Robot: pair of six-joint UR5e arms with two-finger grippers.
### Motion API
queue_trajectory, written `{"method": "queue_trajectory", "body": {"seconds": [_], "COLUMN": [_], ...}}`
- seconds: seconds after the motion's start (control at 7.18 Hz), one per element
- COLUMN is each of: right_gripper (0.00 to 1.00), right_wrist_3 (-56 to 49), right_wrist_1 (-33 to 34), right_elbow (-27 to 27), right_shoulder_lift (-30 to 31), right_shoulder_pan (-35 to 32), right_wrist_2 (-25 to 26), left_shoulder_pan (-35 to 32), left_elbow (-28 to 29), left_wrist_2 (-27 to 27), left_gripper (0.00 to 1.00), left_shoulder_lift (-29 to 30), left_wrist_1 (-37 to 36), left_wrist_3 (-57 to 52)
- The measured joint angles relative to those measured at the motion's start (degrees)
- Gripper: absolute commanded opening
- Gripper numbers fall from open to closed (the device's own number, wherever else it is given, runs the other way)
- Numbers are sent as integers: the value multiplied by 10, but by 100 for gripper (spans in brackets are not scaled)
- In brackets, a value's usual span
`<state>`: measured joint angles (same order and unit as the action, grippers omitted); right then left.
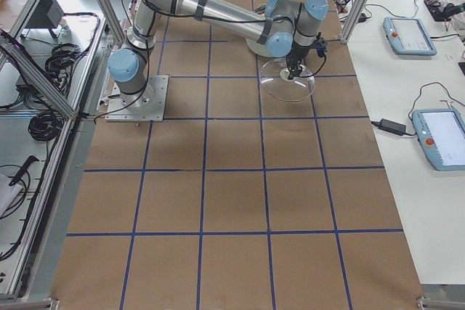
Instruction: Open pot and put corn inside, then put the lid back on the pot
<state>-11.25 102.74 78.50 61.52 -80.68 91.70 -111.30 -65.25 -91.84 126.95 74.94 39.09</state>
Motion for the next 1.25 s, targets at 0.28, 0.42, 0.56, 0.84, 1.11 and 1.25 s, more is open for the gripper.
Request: {"method": "queue_trajectory", "body": {"seconds": [0.28,0.42,0.56,0.84,1.11,1.25], "right_gripper": [10,10,10,10,10,10], "right_wrist_3": [0,0,0,0,0,0], "right_wrist_1": [0,-1,-1,-3,-3,-3], "right_elbow": [-1,-2,-5,-9,-9,-9], "right_shoulder_lift": [0,0,-2,-3,-3,-2], "right_shoulder_pan": [0,0,0,1,0,0], "right_wrist_2": [0,0,1,3,4,4], "left_shoulder_pan": [-1,-1,-1,-1,-1,-1], "left_elbow": [-1,-2,-3,-3,-6,-8], "left_wrist_2": [0,-2,-3,-3,-4,-4], "left_gripper": [10,10,10,10,99,100], "left_shoulder_lift": [7,9,10,10,10,10], "left_wrist_1": [-1,-1,-1,-3,-18,-27], "left_wrist_3": [-1,-15,-43,-82,-108,-113]}}
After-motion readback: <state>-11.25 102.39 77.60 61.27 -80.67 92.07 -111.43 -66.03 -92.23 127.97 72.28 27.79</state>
